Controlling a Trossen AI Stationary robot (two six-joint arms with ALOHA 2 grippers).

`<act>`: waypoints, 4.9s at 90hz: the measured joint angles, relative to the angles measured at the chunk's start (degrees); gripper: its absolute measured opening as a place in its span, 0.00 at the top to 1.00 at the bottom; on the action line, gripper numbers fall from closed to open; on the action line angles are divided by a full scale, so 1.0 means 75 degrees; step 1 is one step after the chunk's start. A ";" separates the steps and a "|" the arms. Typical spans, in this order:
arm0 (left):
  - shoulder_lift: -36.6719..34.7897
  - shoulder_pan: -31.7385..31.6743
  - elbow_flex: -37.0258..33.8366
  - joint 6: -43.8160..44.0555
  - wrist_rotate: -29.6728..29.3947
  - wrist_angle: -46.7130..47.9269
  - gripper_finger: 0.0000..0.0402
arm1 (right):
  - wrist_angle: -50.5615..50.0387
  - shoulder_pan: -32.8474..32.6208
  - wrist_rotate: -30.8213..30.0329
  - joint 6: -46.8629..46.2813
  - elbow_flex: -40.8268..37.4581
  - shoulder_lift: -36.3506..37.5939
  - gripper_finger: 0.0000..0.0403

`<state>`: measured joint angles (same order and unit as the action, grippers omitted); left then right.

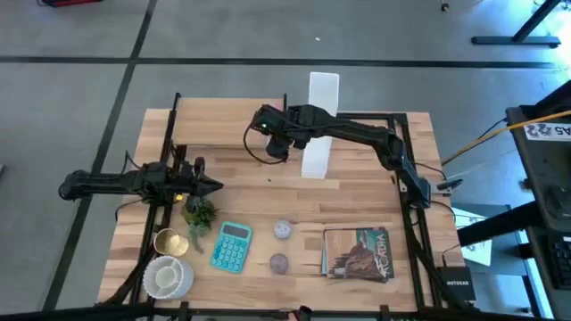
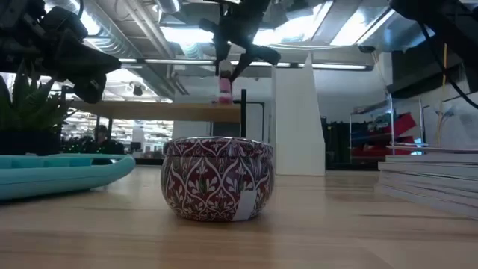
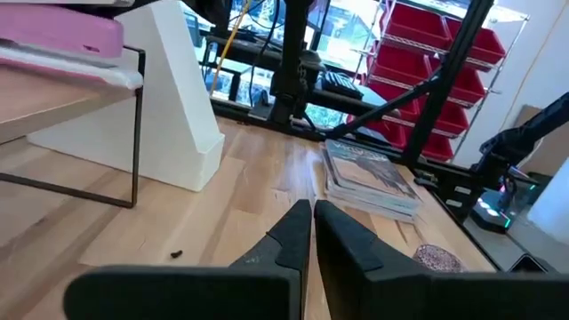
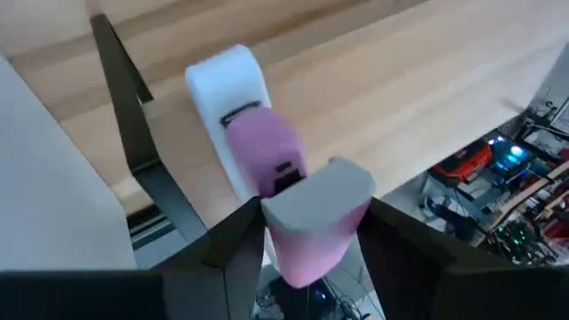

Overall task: Stock shelves
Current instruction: Put the pink stapler on the shelf, then put the white patterned scented candle on the shelf

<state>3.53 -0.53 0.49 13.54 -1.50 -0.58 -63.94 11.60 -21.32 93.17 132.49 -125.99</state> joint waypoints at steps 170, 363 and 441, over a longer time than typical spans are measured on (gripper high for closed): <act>-0.0003 0.0001 0.0000 -0.0001 0.0000 0.0000 0.99 | 0.2331 -0.3456 0.3082 -1.3925 -0.5178 0.1652 0.35; 0.0000 0.0000 0.0000 0.0000 -0.0001 0.0000 0.99 | 0.2965 -0.1285 0.1775 -1.2150 -0.0121 0.0076 0.32; 0.0005 0.0002 0.0000 -0.0001 0.0000 -0.0001 0.99 | 0.2405 0.0718 0.3301 -1.2627 0.0210 -0.0495 0.29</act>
<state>3.57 -0.52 0.49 13.53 -1.50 -0.59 -45.90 16.98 3.44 -1.54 134.06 -129.70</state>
